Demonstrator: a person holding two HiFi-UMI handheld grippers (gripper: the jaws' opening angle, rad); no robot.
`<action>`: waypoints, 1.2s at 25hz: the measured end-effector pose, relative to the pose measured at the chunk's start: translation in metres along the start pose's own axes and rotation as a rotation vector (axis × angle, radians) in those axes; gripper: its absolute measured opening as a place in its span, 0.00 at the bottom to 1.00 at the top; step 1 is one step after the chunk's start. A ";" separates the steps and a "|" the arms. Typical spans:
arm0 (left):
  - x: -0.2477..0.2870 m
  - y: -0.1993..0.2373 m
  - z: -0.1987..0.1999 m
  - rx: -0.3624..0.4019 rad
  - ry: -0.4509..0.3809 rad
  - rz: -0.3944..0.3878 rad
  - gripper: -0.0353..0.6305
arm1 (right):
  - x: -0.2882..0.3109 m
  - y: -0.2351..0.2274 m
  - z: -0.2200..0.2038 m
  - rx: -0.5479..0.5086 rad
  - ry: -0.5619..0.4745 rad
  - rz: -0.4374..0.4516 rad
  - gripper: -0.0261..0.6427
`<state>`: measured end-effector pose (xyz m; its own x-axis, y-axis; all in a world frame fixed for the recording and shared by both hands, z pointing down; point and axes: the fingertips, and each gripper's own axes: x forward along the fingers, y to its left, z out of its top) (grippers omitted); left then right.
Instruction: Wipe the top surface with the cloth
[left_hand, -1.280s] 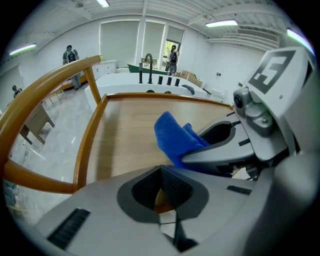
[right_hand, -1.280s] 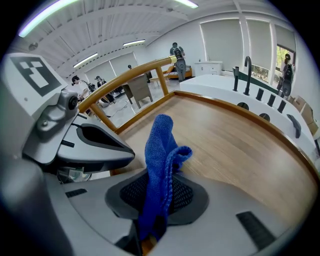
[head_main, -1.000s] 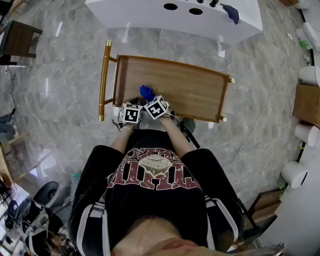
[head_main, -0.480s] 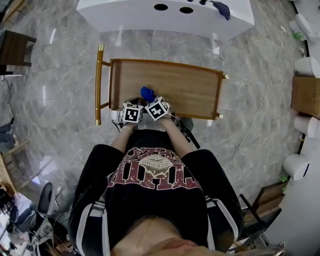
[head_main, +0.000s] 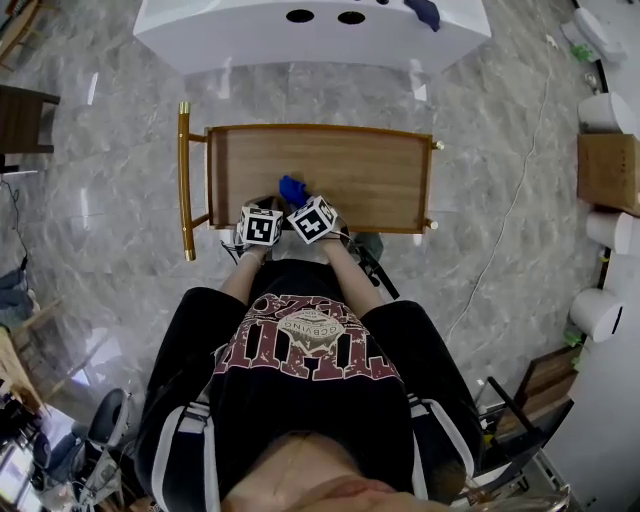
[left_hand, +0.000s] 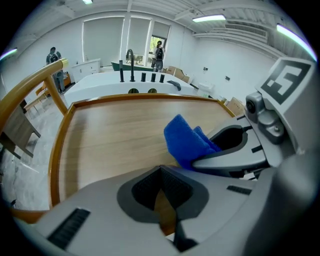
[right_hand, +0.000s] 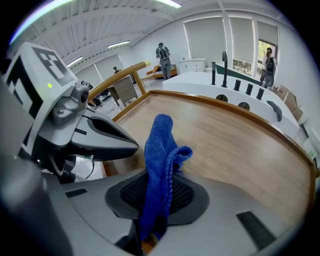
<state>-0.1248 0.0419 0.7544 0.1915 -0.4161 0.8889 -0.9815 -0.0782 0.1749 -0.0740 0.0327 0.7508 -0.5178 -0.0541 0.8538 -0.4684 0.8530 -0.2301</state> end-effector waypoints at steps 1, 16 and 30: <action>0.001 -0.002 0.002 0.004 0.000 -0.004 0.12 | -0.001 -0.002 -0.002 0.005 0.000 -0.005 0.17; 0.022 -0.051 0.025 0.117 0.022 -0.090 0.12 | -0.023 -0.034 -0.027 0.091 -0.018 -0.061 0.17; 0.032 -0.095 0.042 0.206 0.020 -0.162 0.12 | -0.049 -0.069 -0.059 0.171 -0.015 -0.161 0.17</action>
<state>-0.0260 -0.0018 0.7483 0.3440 -0.3650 0.8651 -0.9177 -0.3258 0.2275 0.0261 0.0071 0.7522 -0.4367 -0.1912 0.8791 -0.6593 0.7328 -0.1682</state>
